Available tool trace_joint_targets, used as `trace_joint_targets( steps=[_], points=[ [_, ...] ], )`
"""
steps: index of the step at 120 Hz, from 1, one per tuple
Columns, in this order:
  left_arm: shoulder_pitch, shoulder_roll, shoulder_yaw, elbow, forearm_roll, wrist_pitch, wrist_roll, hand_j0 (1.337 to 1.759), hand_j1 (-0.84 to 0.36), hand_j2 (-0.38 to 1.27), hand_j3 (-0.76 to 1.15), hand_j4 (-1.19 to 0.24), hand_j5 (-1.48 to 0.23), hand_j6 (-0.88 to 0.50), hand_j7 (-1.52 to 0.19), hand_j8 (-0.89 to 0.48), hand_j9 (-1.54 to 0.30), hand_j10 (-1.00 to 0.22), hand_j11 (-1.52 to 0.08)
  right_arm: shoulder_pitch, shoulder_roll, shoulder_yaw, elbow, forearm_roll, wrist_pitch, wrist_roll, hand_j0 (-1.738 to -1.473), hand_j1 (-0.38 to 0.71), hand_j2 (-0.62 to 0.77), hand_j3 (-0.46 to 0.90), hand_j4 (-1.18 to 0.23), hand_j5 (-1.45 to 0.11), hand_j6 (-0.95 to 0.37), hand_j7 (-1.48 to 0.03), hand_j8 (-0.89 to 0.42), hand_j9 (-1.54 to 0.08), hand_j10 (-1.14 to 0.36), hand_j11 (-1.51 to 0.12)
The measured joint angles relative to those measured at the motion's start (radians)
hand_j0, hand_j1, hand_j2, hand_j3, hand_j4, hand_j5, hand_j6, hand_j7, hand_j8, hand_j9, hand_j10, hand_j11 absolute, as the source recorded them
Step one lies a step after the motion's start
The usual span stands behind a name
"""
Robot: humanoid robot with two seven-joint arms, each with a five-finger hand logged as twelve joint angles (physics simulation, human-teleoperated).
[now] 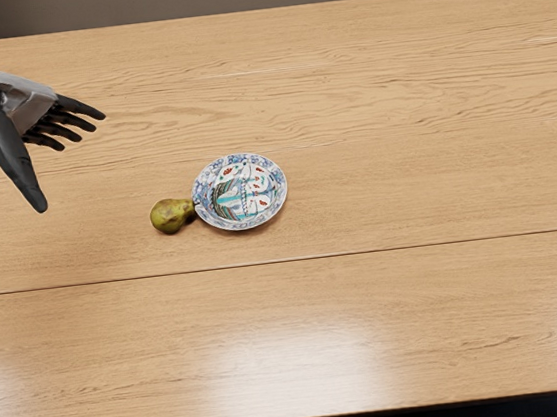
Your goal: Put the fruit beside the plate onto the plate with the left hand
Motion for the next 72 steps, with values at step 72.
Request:
trace_joint_targets(
  steps=[72],
  points=[
    [0.031, -0.129, -0.086, 0.05, 0.031, 0.002, 0.005, 1.658, 0.33, 0.0, 0.0, -0.01, -0.02, -0.01, -0.02, -0.01, -0.02, -0.01, -0.02, 0.0, 0.0, 0.0, 0.001, 0.0, 0.0, -0.006, -1.658, -0.33, 0.0, 0.0, -0.02, -0.02, -0.02, -0.02, -0.02, -0.02, -0.02, -0.02]
  ],
)
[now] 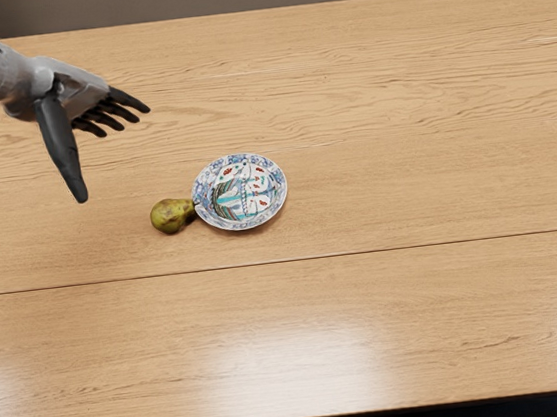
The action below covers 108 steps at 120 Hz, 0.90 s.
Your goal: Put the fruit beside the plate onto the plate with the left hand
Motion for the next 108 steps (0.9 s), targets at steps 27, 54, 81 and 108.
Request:
trace_joint_targets(
  steps=[27, 54, 81, 108],
  points=[
    [0.001, -0.08, -0.023, -0.234, -0.127, 0.487, 0.061, 1.658, 0.34, 0.0, 0.0, -0.01, -0.01, -0.01, -0.01, -0.01, -0.01, -0.01, -0.01, 0.0, 0.0, 0.0, 0.0, 0.0, 0.0, 0.0, -1.658, -0.33, 0.0, 0.0, -0.02, -0.02, -0.02, -0.02, -0.02, -0.02, -0.02, -0.02],
    [0.114, -0.13, -0.044, -0.258, -0.211, 0.706, 0.087, 1.658, 0.34, 0.0, 0.0, -0.01, -0.01, -0.01, -0.01, -0.01, -0.01, -0.01, -0.01, 0.0, 0.0, 0.0, 0.0, 0.0, 0.0, 0.0, -1.658, -0.33, 0.0, 0.0, -0.02, -0.02, -0.02, -0.02, -0.02, -0.02, -0.02, -0.02],
    [0.199, -0.223, -0.11, -0.242, -0.246, 0.91, 0.09, 1.658, 0.34, 0.0, 0.0, -0.01, -0.01, -0.01, -0.01, -0.01, -0.01, -0.01, -0.01, 0.0, 0.0, 0.0, 0.0, 0.0, 0.0, 0.0, -1.658, -0.33, 0.0, 0.0, -0.02, -0.02, -0.02, -0.02, -0.02, -0.02, -0.02, -0.02],
    [0.214, -0.268, -0.143, -0.29, -0.285, 1.055, 0.09, 1.658, 0.34, 0.0, 0.0, -0.01, -0.01, -0.01, -0.01, -0.01, -0.01, -0.01, -0.01, 0.0, 0.0, 0.0, 0.0, 0.0, 0.0, 0.0, -1.658, -0.33, 0.0, 0.0, -0.02, -0.02, -0.02, -0.02, -0.02, -0.02, -0.02, -0.02]
  ],
)
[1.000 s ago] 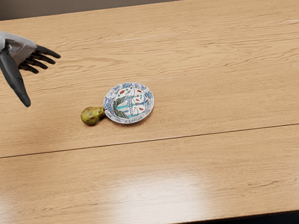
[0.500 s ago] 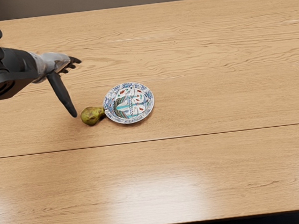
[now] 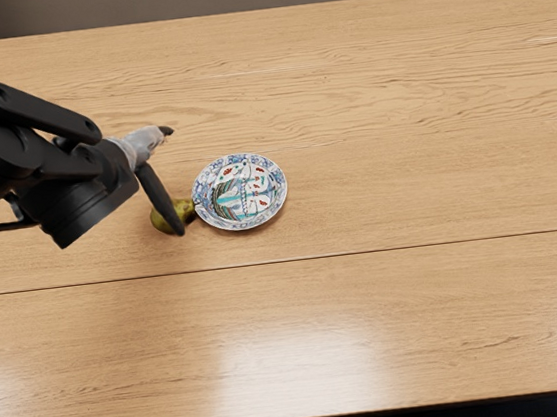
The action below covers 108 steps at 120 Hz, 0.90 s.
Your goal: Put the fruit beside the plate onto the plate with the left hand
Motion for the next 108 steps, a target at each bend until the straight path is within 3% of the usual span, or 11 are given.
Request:
trace_joint_targets(
  steps=[47, 78, 108],
  points=[
    [0.113, -0.048, -0.022, -0.004, -0.003, 0.109, -0.001, 1.658, 0.32, 0.01, 0.0, -0.03, -0.03, -0.03, -0.03, -0.03, -0.03, -0.03, -0.03, 0.0, 0.0, 0.0, 0.0, 0.0, 0.0, 0.0, -1.658, -0.33, 0.0, 0.0, -0.02, -0.02, -0.02, -0.02, -0.02, -0.02, -0.02, -0.02],
    [0.147, -0.064, -0.023, 0.021, -0.001, 0.113, -0.002, 1.658, 0.17, 0.03, 0.0, -0.15, -0.19, -0.15, -0.19, -0.15, -0.19, -0.15, -0.19, 0.0, 0.0, 0.0, 0.0, 0.0, 0.0, 0.0, -1.658, -0.33, 0.0, 0.0, -0.02, -0.02, -0.02, -0.02, -0.02, -0.02, -0.02, -0.02],
    [0.147, -0.07, -0.015, 0.044, 0.004, 0.145, -0.002, 1.658, 0.11, 0.04, 0.0, -0.2, -0.26, -0.2, -0.26, -0.2, -0.26, -0.2, -0.26, 0.0, 0.0, 0.0, 0.0, 0.0, 0.0, 0.0, -1.658, -0.33, 0.0, 0.0, -0.02, -0.02, -0.02, -0.02, -0.02, -0.02, -0.02, -0.02]
  ],
)
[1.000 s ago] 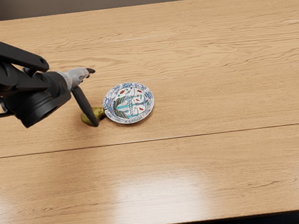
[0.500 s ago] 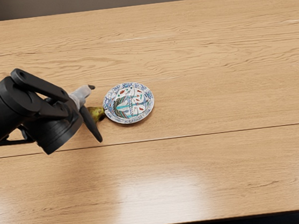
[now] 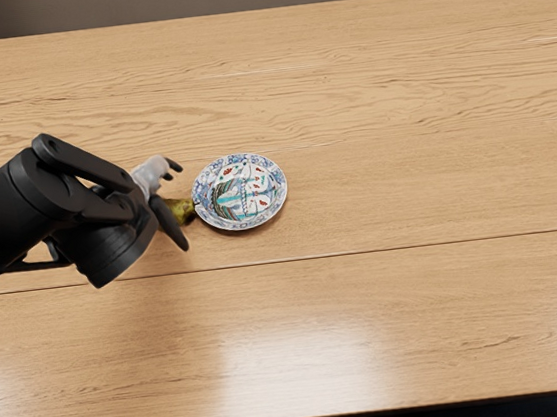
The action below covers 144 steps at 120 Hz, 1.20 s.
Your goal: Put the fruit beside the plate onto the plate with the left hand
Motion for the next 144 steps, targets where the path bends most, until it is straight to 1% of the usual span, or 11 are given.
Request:
trace_joint_targets(
  steps=[8, 14, 29, 47, 88, 116, 124, 144],
  points=[
    [0.003, -0.001, 0.002, 0.006, 0.005, 0.004, 0.0, 1.658, 0.11, 0.04, 0.0, -0.2, -0.26, -0.2, -0.26, -0.2, -0.26, -0.2, -0.26, 0.0, 0.0, 0.0, 0.0, 0.0, 0.0, 0.0, -1.658, -0.33, 0.0, 0.0, -0.02, -0.02, -0.02, -0.02, -0.02, -0.02, -0.02, -0.02],
    [0.021, -0.018, 0.004, 0.012, 0.015, 0.006, 0.001, 1.658, 0.1, 0.04, 0.0, -0.21, -0.27, -0.21, -0.27, -0.21, -0.27, -0.21, -0.27, 0.0, 0.0, 0.0, 0.0, 0.0, 0.0, 0.0, -1.658, -0.33, 0.0, 0.0, -0.02, -0.02, -0.02, -0.02, -0.02, -0.02, -0.02, -0.02],
    [0.023, -0.042, 0.013, 0.024, 0.05, 0.007, 0.006, 1.658, 0.09, 0.04, 0.0, -0.21, -0.28, -0.21, -0.28, -0.21, -0.28, -0.21, -0.28, 0.0, 0.0, 0.0, 0.0, 0.0, 0.0, 0.0, -1.658, -0.33, 0.0, 0.0, -0.02, -0.02, -0.02, -0.02, -0.02, -0.02, -0.02, -0.02],
    [0.023, -0.043, 0.027, 0.031, 0.073, 0.008, 0.01, 1.658, 0.09, 0.04, 0.0, -0.22, -0.28, -0.22, -0.28, -0.22, -0.28, -0.22, -0.28, 0.0, 0.0, 0.0, 0.0, 0.0, 0.0, 0.0, -1.658, -0.33, 0.0, 0.0, -0.02, -0.02, -0.02, -0.02, -0.02, -0.02, -0.02, -0.02],
    [0.02, -0.048, 0.033, 0.034, 0.081, 0.007, 0.011, 1.658, 0.09, 0.04, 0.0, -0.22, -0.28, -0.22, -0.28, -0.22, -0.28, -0.22, -0.28, 0.0, 0.0, 0.0, 0.0, 0.0, 0.0, 0.0, -1.658, -0.33, 0.0, 0.0, -0.02, -0.02, -0.02, -0.02, -0.02, -0.02, -0.02, -0.02],
    [0.023, -0.054, 0.069, 0.033, 0.08, 0.007, 0.011, 1.658, 0.09, 0.04, 0.0, -0.22, -0.28, -0.22, -0.28, -0.22, -0.28, -0.22, -0.28, 0.0, 0.0, 0.0, 0.0, 0.0, 0.0, 0.0, -1.658, -0.33, 0.0, 0.0, -0.02, -0.02, -0.02, -0.02, -0.02, -0.02, -0.02, -0.02],
    [0.04, -0.061, 0.078, 0.033, 0.08, 0.007, 0.011, 1.658, 0.09, 0.04, 0.0, -0.22, -0.28, -0.22, -0.28, -0.22, -0.28, -0.22, -0.28, 0.0, 0.0, 0.0, 0.0, 0.0, 0.0, 0.0, -1.658, -0.33, 0.0, 0.0, -0.02, -0.02, -0.02, -0.02, -0.02, -0.02, -0.02, -0.02],
    [0.041, -0.061, 0.093, 0.034, 0.081, 0.006, 0.011, 1.658, 0.09, 0.04, 0.0, -0.22, -0.28, -0.22, -0.28, -0.22, -0.28, -0.22, -0.28, 0.0, 0.0, 0.0, 0.0, 0.0, 0.0, 0.0, -1.658, -0.33, 0.0, 0.0, -0.02, -0.02, -0.02, -0.02, -0.02, -0.02, -0.02, -0.02]
  ],
)
